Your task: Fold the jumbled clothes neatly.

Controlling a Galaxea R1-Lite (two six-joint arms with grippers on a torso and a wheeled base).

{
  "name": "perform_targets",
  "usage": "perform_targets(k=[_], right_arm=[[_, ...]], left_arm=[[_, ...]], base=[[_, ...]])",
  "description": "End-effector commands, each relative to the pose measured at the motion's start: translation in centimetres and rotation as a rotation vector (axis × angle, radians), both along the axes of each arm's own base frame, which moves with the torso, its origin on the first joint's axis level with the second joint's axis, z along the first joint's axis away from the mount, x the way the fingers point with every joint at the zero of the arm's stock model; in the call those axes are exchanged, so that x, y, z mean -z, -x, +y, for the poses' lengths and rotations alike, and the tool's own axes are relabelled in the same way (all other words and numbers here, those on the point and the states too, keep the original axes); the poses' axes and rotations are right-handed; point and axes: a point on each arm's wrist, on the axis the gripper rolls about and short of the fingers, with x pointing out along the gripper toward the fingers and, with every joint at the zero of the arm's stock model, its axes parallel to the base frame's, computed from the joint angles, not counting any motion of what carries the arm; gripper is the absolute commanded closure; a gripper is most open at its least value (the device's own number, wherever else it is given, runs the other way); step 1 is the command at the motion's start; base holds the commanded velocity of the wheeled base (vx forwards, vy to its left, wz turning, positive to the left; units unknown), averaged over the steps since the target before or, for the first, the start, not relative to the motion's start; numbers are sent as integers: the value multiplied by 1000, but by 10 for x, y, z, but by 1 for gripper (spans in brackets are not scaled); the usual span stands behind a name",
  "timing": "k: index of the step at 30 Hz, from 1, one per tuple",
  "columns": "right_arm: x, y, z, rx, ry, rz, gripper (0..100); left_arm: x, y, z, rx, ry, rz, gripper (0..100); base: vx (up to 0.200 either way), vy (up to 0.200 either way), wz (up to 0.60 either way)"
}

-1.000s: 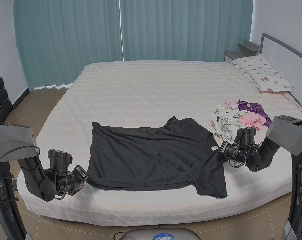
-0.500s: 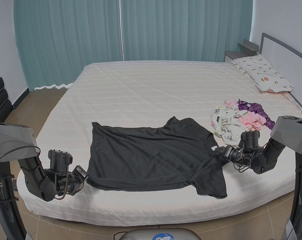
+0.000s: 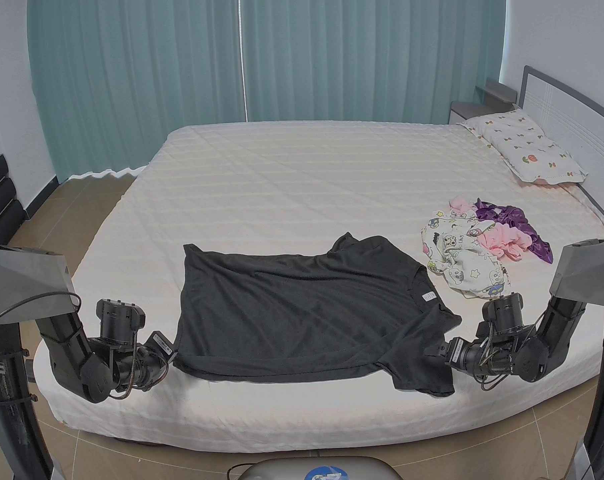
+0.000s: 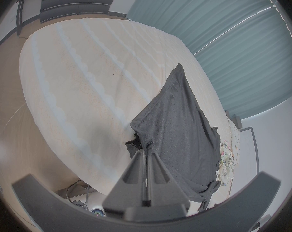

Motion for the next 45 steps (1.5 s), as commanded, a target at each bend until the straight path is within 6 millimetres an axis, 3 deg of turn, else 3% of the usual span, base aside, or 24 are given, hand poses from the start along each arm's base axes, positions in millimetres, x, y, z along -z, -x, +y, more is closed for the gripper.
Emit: perform_targets(k=[1,11,20,21,27,34,43,45], right_arm=[[2,8,7,-28,7,20,0],[10,20,8,-47,32,67,0],[16,17,11,-52,40,75,0],[17,16,11,-50,39,72,100],[20,12,11,-46,42,71,100],[15,24,4,-12,80,84,100],[-27,56,-15,29,59,35,100],[-36,72,-17,25,57,32,100]], left_arm=[[0,0,0,-1,0,1,100],[0,0,0,-1,0,1,100],[0,0,0,-1,0,1,100],[0,0,0,1,1,1,100],[0,0,0,1,1,1,100],[0,0,0,1,1,1,100],[-1,4,0,7,-9,3,100],[-5,5,1,4,-19,-10,100]], base=[[0,0,0],[0,0,0],[0,0,0],[0,0,0],[0,0,0],[0,0,0],[0,0,0],[0,0,0]])
